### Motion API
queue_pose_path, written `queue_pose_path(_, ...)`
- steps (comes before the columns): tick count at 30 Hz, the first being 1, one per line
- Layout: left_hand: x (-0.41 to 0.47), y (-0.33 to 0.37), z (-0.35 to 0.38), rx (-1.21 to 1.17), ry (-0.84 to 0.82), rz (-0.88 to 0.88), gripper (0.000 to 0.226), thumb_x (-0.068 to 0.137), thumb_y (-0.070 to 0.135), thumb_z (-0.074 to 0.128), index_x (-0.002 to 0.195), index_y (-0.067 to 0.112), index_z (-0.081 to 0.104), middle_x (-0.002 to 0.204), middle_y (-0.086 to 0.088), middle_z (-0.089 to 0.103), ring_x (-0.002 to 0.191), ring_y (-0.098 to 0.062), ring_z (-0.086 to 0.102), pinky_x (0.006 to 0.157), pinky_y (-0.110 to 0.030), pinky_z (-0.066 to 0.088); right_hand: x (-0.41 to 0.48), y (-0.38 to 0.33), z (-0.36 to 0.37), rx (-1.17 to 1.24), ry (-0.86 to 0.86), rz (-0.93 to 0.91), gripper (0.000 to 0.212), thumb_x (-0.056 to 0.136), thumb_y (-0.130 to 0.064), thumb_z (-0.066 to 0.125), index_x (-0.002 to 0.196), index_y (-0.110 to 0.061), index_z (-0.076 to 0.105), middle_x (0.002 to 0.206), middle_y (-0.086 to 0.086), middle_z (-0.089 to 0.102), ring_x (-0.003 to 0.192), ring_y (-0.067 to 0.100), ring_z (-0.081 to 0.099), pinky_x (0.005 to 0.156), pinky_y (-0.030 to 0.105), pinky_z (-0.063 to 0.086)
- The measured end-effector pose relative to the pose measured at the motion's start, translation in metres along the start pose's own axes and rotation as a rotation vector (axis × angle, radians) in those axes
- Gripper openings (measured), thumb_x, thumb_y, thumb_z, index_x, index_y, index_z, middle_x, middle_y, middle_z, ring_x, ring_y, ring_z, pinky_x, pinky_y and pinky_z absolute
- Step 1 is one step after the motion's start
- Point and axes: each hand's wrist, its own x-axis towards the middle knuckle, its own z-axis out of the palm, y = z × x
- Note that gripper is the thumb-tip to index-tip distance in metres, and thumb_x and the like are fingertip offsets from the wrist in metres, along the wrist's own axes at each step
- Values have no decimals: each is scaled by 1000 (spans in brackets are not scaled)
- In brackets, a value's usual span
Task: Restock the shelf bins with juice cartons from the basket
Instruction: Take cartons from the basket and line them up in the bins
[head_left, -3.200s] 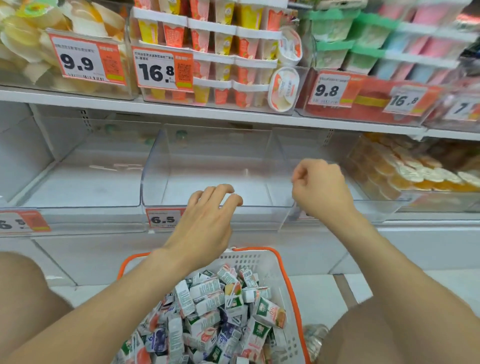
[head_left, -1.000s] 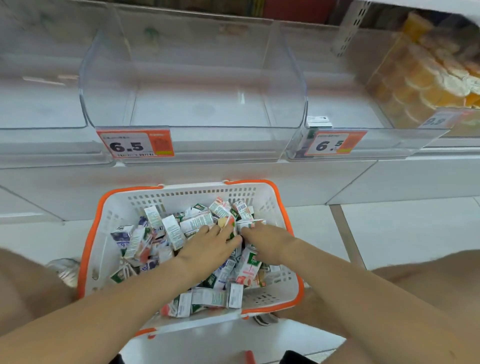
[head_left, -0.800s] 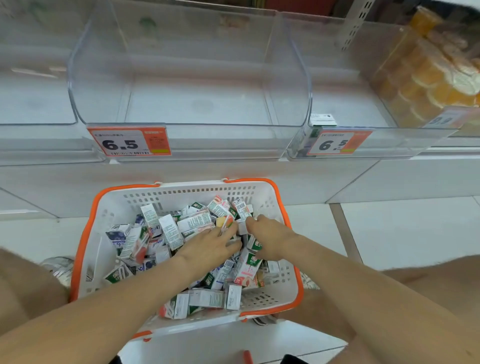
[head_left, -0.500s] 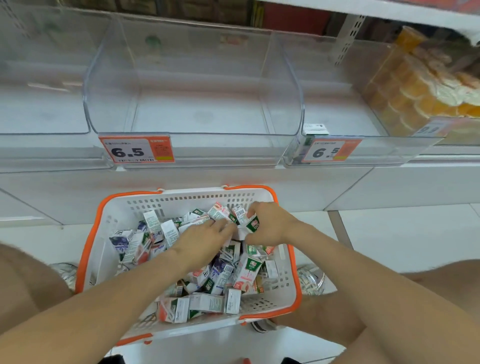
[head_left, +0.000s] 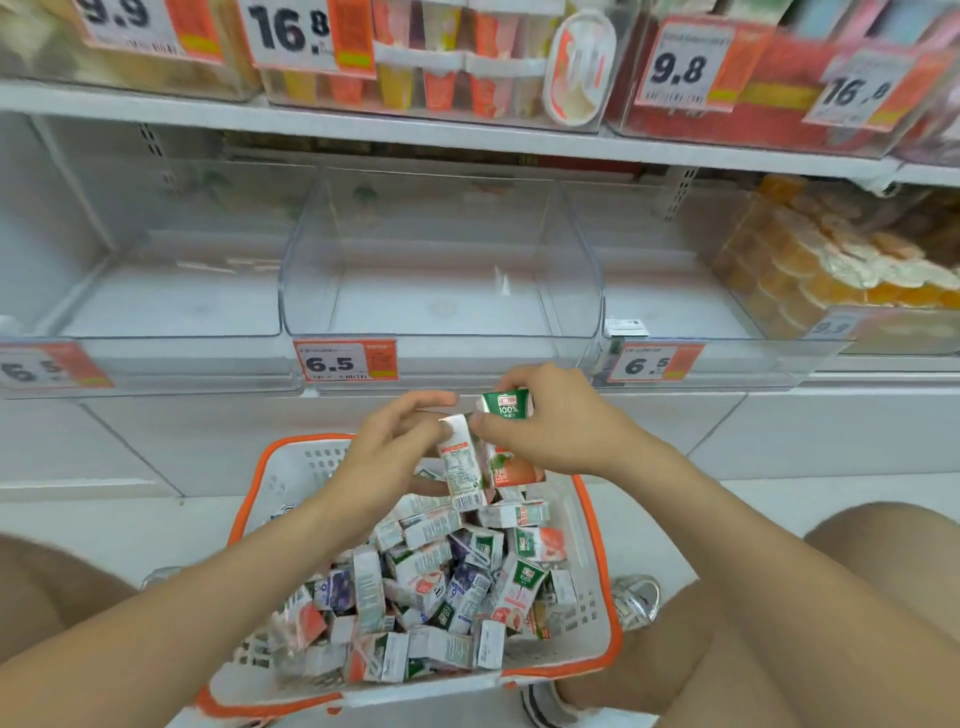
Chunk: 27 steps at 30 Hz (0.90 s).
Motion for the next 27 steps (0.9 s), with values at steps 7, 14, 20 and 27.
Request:
queue_pose_path(7, -20, 48, -17, 117, -23, 127, 31, 88, 30, 80, 118, 25, 76, 115, 8, 77, 107, -10, 73, 83, -29, 60, 4, -40, -22, 191, -29, -59, 32, 86, -55, 76, 101, -27, 72, 88, -3, 74, 73, 12, 74, 71, 42, 63)
queue_pose_path(14, -10, 98, -52, 252, 133, 272, 38, 80, 1, 87, 112, 17, 72, 99, -5, 80, 93, -33, 77, 81, -39, 62, 24, -57, -54, 61, 148, -83, 49, 73, -63, 86, 103, -32, 61, 104, -6, 68, 98, 17, 65, 79, 34, 55)
queue_pose_path(20, 8, 133, -87, 688, 266, 601, 43, 85, 20, 83, 121, 41, 70, 115, 11, 67, 107, -11, 66, 88, -35, 57, 52, -78, -52, 40, 337, -217, 36, 93, -38, 76, 125, -25, 66, 110, -2, 72, 112, 24, 58, 82, 30, 44)
queue_pose_path(27, 45, 138, -100, 1188, 294, 608, 42, 96, 23, 74, 134, 39, 65, 126, 7, 70, 118, -22, 56, 100, -42, 45, 105, -91, -31, -186, 149, -282, 37, 99, -16, 65, 136, -18, 57, 126, 10, 66, 120, 32, 56, 95, 46, 50)
